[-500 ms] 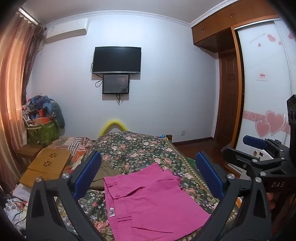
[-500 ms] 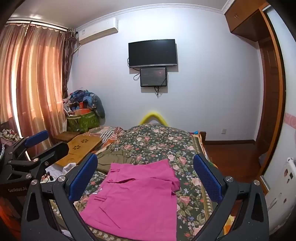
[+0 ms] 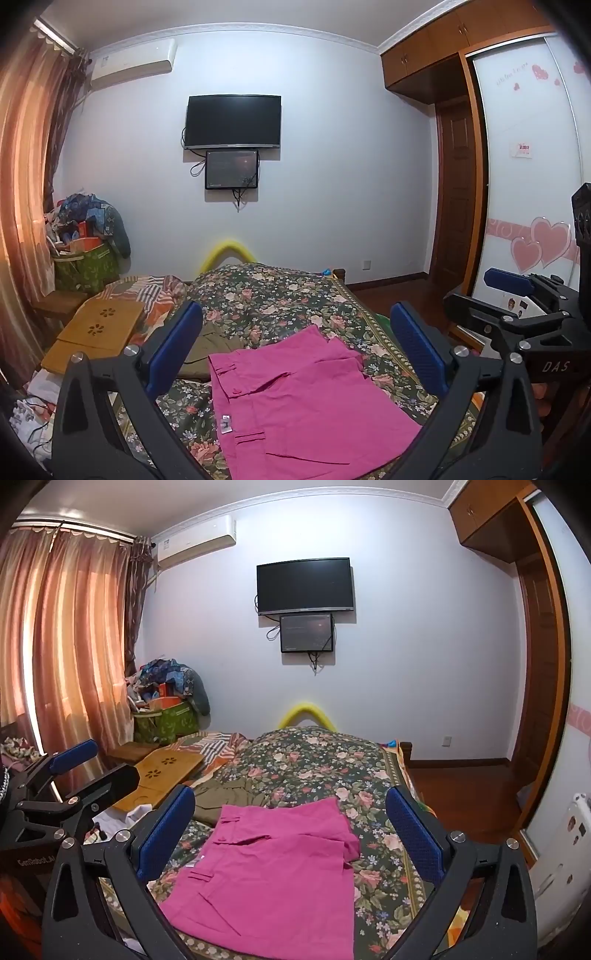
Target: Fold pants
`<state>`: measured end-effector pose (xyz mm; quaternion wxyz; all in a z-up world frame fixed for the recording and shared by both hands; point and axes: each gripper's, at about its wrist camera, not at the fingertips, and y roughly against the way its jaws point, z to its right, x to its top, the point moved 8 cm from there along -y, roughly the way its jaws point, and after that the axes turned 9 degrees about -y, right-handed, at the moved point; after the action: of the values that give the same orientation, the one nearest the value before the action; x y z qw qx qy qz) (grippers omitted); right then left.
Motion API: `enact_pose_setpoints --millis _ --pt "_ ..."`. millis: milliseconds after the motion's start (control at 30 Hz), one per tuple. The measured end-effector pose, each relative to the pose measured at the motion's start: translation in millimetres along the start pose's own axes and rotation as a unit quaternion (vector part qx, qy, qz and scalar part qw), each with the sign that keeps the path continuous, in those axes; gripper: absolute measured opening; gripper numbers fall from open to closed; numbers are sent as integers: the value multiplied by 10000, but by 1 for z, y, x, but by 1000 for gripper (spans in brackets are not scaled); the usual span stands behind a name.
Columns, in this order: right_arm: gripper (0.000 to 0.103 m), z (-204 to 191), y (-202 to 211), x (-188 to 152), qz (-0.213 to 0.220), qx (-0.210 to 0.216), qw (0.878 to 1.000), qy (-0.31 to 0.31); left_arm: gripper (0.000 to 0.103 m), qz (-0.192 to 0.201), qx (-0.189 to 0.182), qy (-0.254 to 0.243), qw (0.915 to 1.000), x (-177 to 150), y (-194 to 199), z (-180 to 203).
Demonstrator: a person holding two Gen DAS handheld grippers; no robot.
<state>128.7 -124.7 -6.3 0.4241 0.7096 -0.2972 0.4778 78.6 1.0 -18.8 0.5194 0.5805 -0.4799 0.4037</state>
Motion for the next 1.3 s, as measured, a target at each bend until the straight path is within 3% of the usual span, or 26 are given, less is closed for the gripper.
enact_pose_setpoints --millis 1300 --pt "103 -3 -2 0 -76 9 10000 -43 103 -58 -39 100 9999 -6 -5 -3"
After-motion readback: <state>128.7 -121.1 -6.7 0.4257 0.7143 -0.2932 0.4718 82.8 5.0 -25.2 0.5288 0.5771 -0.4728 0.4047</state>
